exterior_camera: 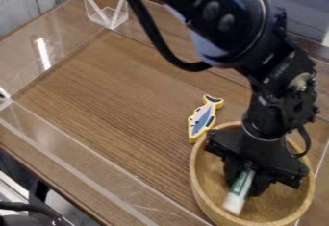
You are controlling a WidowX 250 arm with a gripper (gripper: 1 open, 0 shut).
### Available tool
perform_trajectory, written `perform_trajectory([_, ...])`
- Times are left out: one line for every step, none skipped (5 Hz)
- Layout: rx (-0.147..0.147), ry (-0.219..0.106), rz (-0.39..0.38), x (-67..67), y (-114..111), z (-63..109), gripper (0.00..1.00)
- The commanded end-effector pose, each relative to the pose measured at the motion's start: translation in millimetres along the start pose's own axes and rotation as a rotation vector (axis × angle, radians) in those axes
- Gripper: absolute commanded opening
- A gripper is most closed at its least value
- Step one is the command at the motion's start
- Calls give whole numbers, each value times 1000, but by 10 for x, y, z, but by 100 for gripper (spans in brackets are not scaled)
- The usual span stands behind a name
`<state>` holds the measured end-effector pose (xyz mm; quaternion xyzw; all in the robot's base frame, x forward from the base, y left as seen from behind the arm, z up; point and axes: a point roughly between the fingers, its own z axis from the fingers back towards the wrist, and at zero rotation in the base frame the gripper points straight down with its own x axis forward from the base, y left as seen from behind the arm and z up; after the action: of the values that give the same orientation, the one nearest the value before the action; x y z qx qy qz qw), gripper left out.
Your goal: Remove the green marker from inside the brown bowl and put it on the table
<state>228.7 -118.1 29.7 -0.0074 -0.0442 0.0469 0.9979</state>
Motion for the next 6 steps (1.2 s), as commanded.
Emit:
perform_trajectory([-39, -65, -12, 130, -85, 229, 0])
perform_trajectory([-37, -66, -12, 149, -85, 306, 0])
perform_trajectory([-36, -73, -7, 173, -86, 365, 0])
perform_trajectory([-48, -83, -4, 201, -83, 404, 0])
perform_trajectory([-60, -92, -1, 222, -81, 430, 0])
perform_trajectory([-69, -103, 0, 244, -75, 439, 0])
